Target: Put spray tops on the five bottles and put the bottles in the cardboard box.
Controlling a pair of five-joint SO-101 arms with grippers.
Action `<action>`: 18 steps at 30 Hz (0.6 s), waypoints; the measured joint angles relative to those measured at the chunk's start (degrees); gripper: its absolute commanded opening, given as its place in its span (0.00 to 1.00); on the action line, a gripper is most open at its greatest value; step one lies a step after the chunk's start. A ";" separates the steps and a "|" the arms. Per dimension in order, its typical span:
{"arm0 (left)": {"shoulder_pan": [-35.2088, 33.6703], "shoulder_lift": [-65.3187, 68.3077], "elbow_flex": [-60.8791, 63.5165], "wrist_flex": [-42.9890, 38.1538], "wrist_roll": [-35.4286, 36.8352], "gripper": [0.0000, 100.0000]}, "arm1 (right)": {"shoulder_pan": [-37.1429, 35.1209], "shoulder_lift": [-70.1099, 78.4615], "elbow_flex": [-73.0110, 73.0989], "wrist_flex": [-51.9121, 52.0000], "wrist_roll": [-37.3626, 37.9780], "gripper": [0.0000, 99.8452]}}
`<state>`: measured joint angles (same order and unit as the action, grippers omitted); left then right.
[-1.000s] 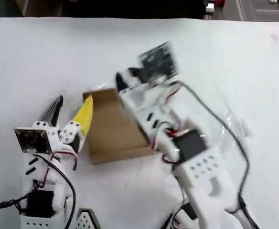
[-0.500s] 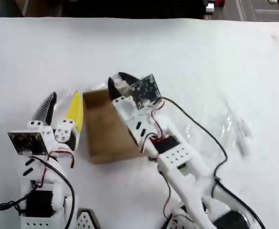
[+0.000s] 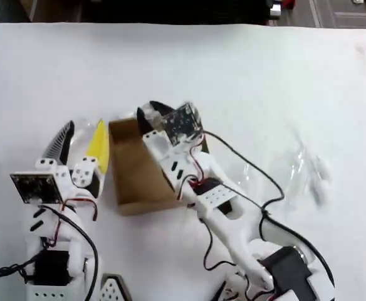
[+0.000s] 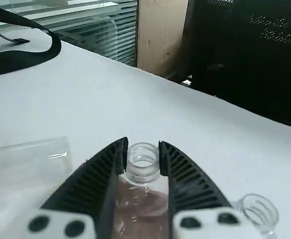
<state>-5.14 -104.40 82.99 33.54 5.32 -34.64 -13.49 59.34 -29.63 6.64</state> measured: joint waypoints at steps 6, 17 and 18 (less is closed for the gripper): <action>0.00 0.00 0.00 0.00 0.00 0.19 | 0.09 0.09 0.00 0.00 0.00 0.02; 0.70 0.00 0.00 0.00 0.00 0.19 | 0.70 0.09 0.00 0.00 0.00 0.02; 0.70 0.00 0.00 0.00 0.00 0.19 | 0.53 0.09 0.00 0.00 0.00 0.02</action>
<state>-4.44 -104.40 82.99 33.54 5.32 -34.11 -13.41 59.34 -29.63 6.64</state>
